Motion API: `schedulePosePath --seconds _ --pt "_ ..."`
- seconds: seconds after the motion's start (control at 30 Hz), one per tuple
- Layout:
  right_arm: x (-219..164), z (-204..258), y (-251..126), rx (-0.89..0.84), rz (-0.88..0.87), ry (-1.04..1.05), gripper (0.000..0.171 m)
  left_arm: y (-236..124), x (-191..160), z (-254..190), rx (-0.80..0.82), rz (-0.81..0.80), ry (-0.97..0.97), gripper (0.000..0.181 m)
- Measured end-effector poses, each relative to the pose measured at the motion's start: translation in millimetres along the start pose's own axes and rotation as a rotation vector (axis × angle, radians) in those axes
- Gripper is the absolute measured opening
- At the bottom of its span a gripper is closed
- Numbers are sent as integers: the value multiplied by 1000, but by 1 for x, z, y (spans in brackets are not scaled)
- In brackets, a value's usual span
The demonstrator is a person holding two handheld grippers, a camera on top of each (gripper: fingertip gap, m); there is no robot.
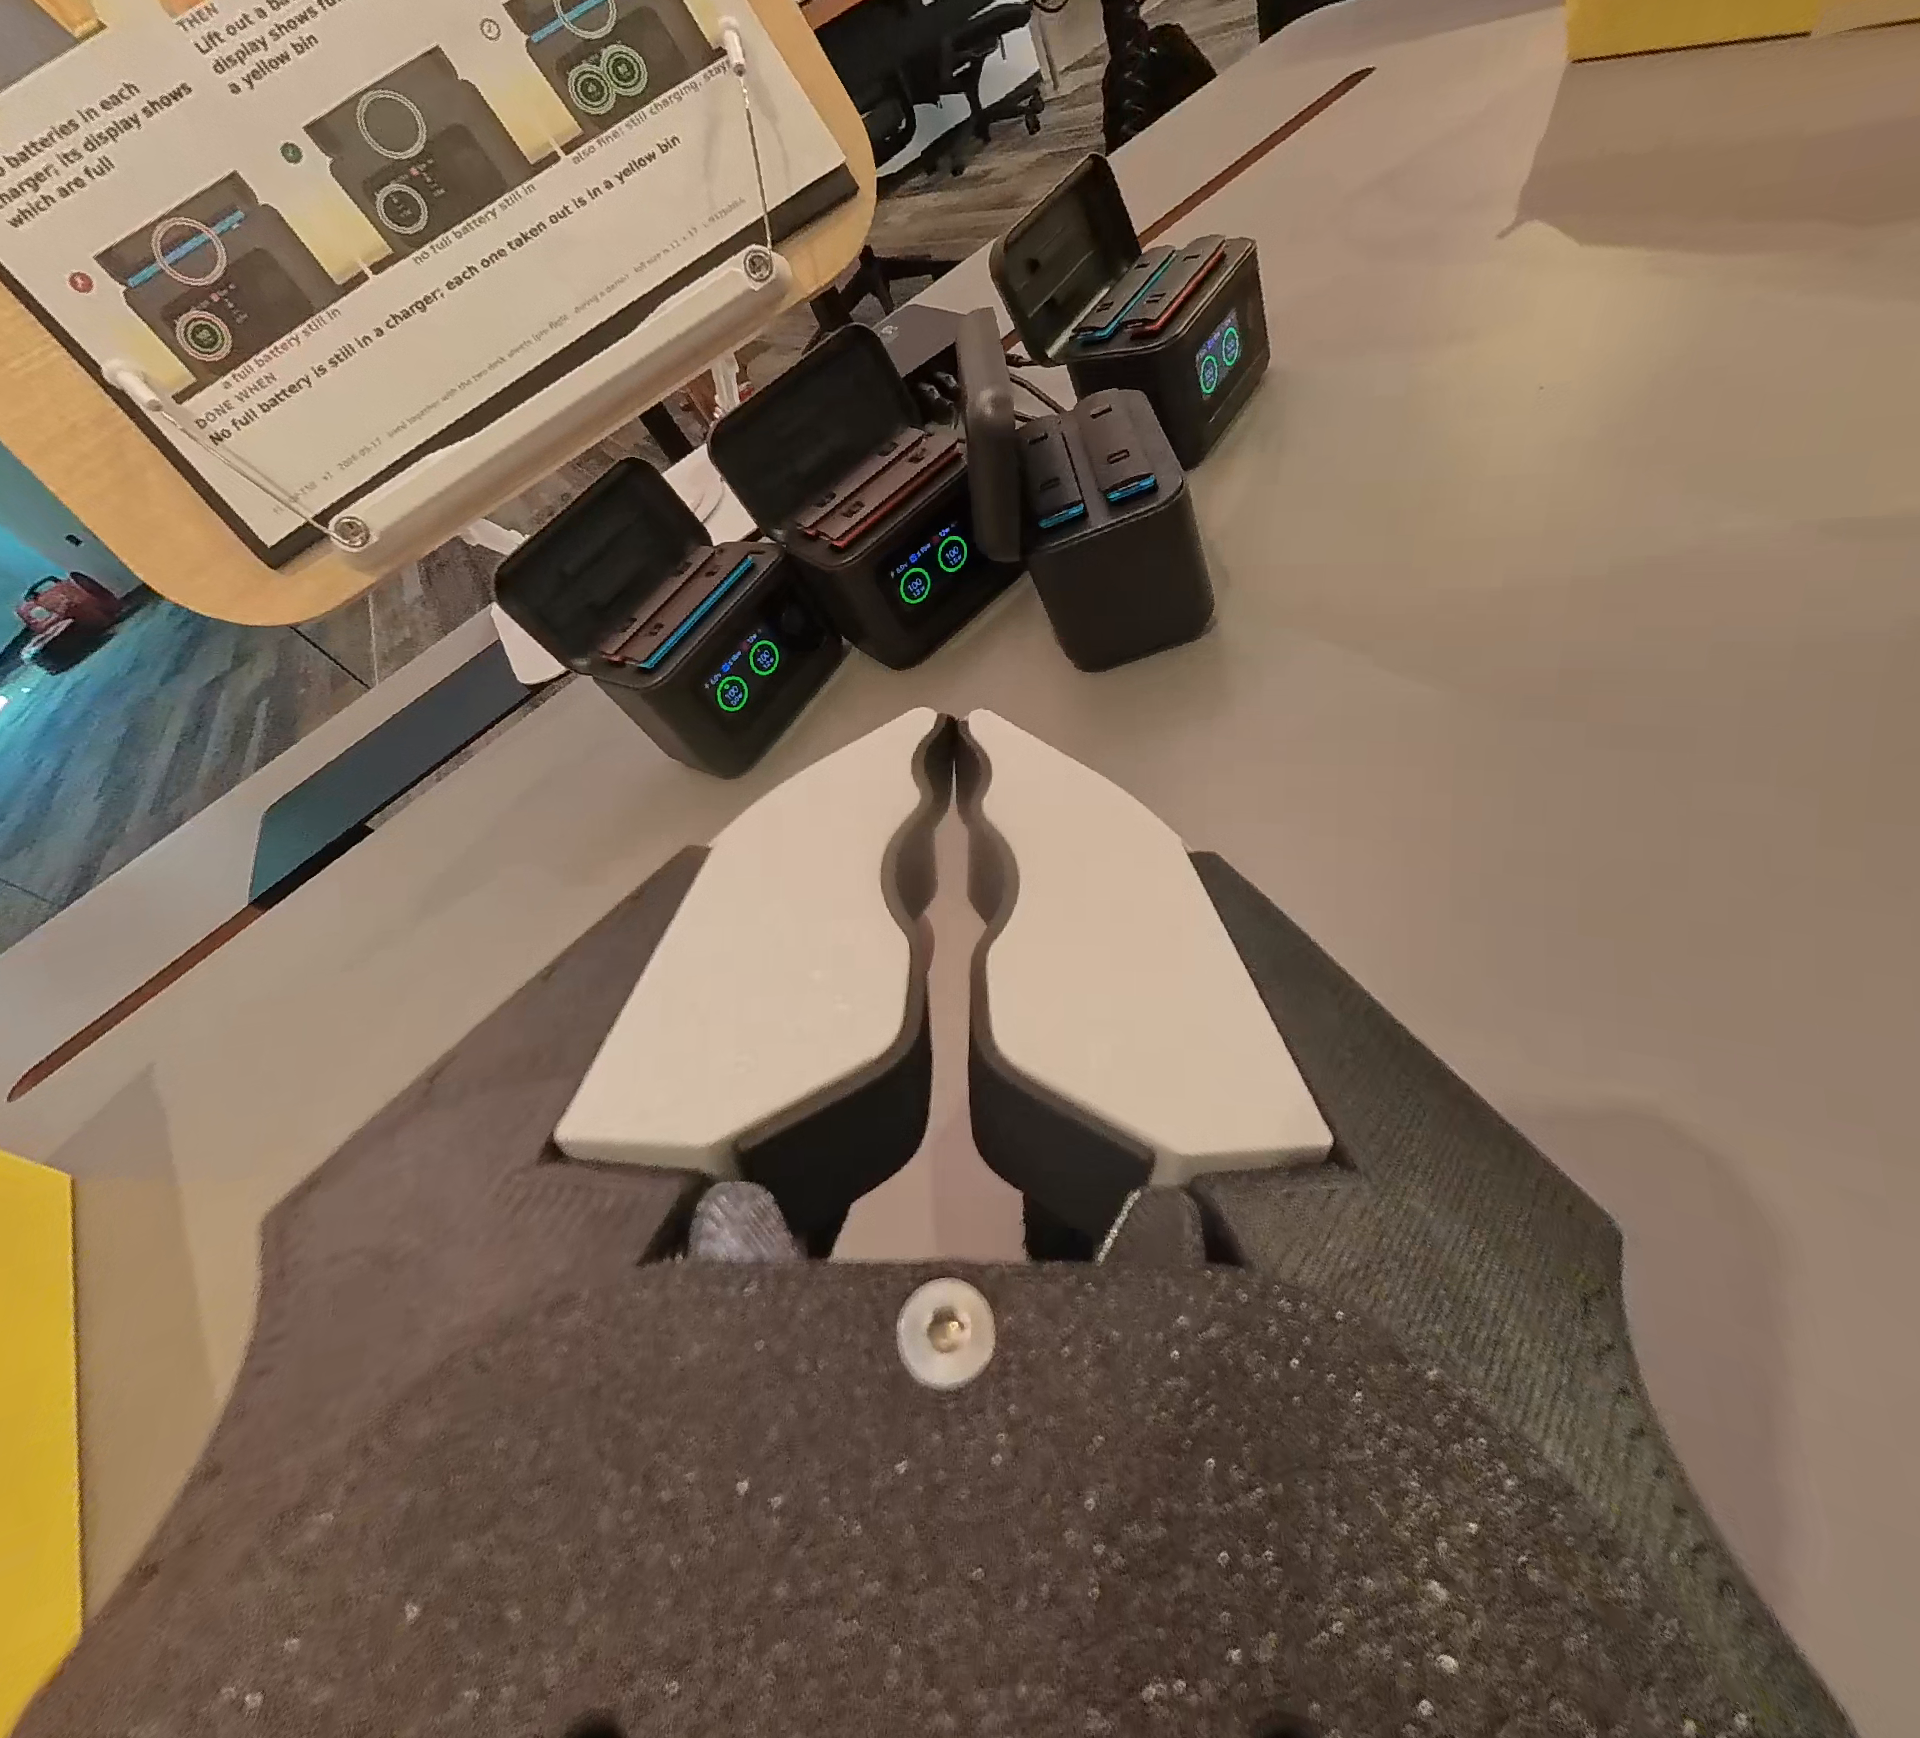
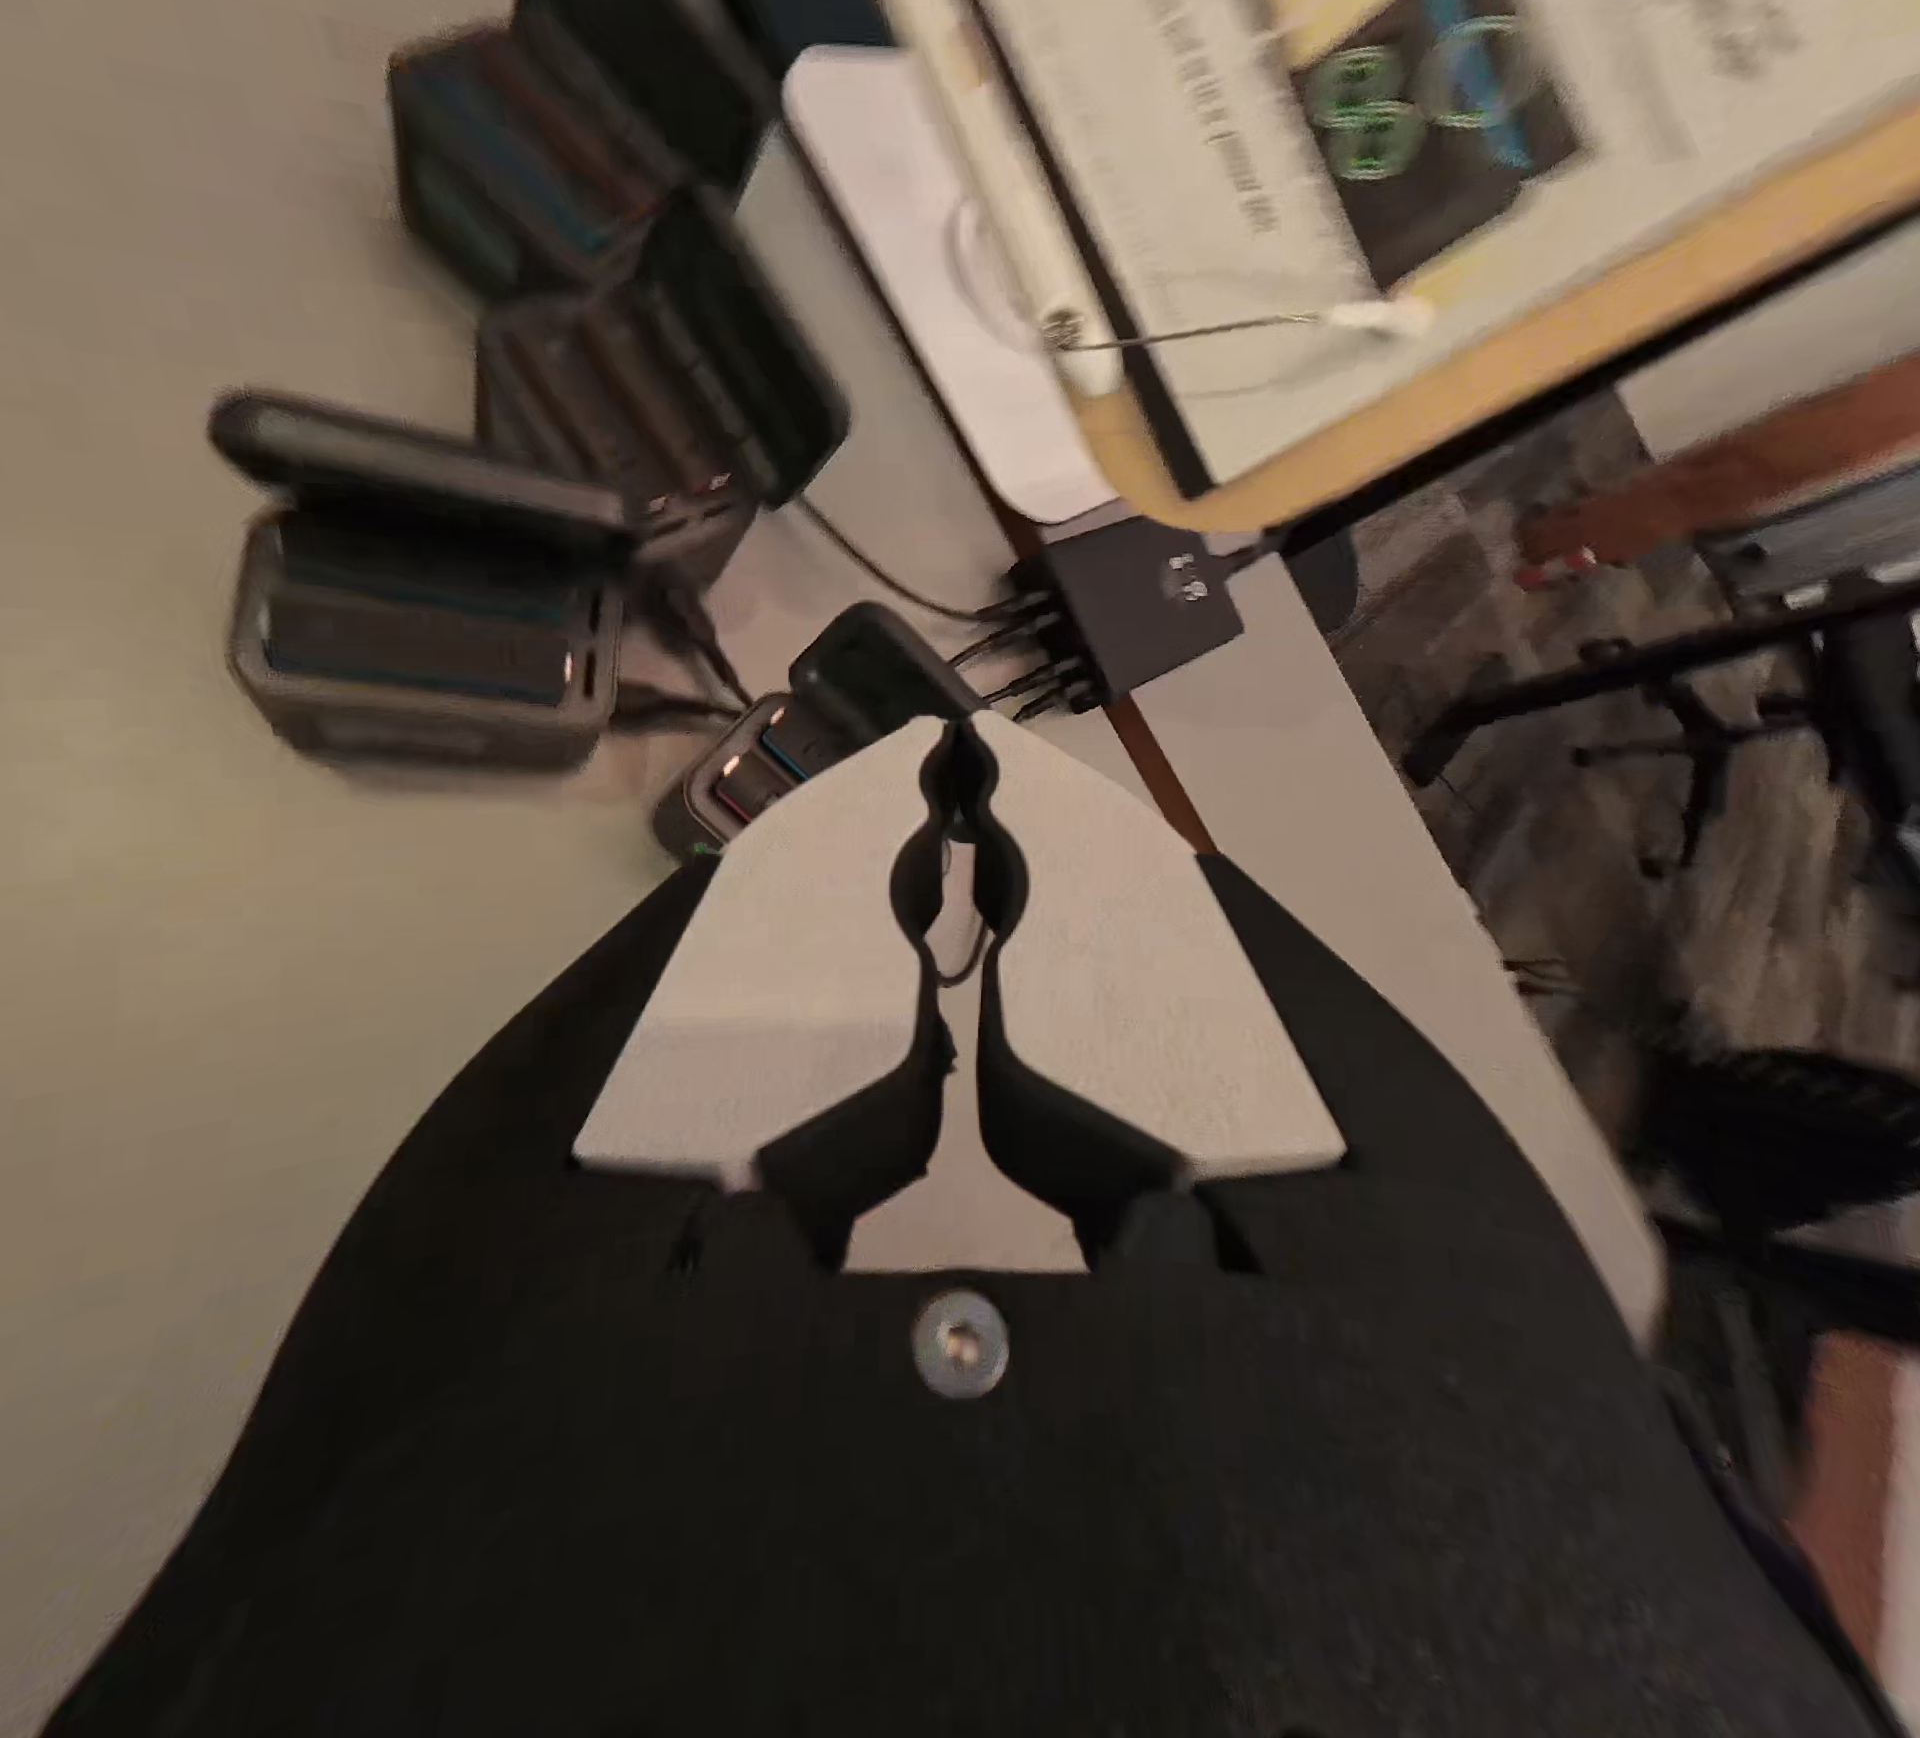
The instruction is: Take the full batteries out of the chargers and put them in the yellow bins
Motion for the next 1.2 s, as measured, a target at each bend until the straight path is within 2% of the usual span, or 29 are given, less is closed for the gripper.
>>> schedulePosePath --seconds 0.1,0.2,0.37,0.57,0.8,0.97,1.2 --pt "-19 6 -26 -92 -119 299 0 0 0 1 10 -4 -9 0" --pt "-44 22 -46 -160 -152 518 0 -1 0 4 18 -9 -36 0" --pt "-72 59 -60 -243 -132 704 0 -1 0 5 24 -9 -51 0" --pt "-89 93 -55 -296 -213 714 0 -2 -1 7 50 -16 -60 0" --pt "-97 108 -43 -245 -118 723 0 -2 -5 20 119 -9 -180 0" --pt "-95 110 -43 -242 -115 695 0 -2 -9 29 156 -14 -262 0" --pt "-85 114 -37 -215 -152 608 0 1 -10 25 165 7 -204 0"
Point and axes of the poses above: each gripper's, where its closed fingertips meet, y out along the fingers, x out of its top, z = x × y across the jaws, the point moved 9 cm from there along -y, back along the fingers, and after that the axes turned 7 degrees about -x, right-handed, at the moved point
